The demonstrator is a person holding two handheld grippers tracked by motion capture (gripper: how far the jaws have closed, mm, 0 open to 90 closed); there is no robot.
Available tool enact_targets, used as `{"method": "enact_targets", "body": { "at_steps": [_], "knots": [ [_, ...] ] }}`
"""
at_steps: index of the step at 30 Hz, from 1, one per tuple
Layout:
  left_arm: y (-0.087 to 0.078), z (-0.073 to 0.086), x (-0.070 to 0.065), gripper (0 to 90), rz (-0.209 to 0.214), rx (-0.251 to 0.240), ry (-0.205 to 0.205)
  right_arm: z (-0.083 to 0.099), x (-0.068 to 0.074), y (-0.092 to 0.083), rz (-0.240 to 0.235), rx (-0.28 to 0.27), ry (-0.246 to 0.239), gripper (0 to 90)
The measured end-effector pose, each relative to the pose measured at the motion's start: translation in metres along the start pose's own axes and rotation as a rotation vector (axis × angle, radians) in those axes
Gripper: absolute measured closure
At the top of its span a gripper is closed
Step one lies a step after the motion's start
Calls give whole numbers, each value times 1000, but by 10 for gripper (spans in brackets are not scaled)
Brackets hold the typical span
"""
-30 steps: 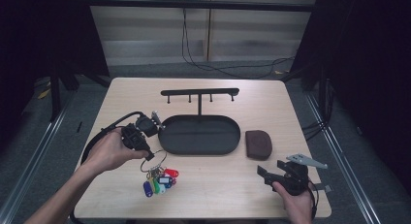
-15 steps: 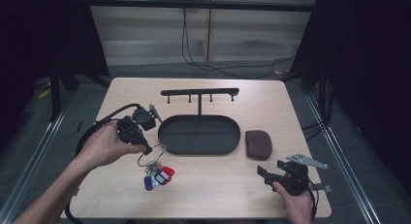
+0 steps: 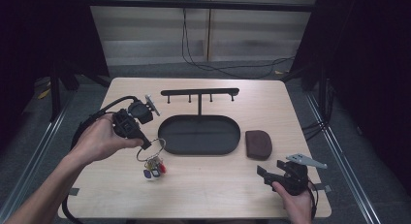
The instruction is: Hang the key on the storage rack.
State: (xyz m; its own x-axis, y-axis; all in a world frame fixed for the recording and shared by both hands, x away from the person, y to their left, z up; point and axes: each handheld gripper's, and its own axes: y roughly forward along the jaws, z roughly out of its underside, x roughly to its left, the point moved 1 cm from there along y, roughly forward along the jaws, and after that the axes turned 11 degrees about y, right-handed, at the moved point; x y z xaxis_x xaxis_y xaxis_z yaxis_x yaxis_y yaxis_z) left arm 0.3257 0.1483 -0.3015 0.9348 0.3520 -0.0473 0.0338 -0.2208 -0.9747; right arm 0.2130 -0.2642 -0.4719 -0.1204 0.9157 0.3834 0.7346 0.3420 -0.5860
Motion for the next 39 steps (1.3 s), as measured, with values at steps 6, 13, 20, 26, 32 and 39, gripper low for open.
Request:
{"method": "enact_targets", "body": {
  "at_steps": [6, 13, 20, 26, 32, 39],
  "knots": [
    [-2, -2, 3, 880, 10, 13, -14, 0, 0, 0, 1, 0, 1, 151],
    [-9, -2, 9, 879, 15, 3, -14, 0, 0, 1, 2, 2, -3, 151],
    [-12, -11, 12, 879, 5, 16, -15, 1, 1, 0, -4, 6, 2, 151],
    [-22, -18, 15, 879, -3, -8, -24, 1, 1, 1, -7, 6, 4, 150],
    [-26, -25, 18, 879, -9, -11, -17, 0, 0, 0, -5, 4, 8, 150],
    [-29, -31, 24, 879, -9, -23, -41, 0, 0, 0, -6, 3, 4, 150]
  ]
}}
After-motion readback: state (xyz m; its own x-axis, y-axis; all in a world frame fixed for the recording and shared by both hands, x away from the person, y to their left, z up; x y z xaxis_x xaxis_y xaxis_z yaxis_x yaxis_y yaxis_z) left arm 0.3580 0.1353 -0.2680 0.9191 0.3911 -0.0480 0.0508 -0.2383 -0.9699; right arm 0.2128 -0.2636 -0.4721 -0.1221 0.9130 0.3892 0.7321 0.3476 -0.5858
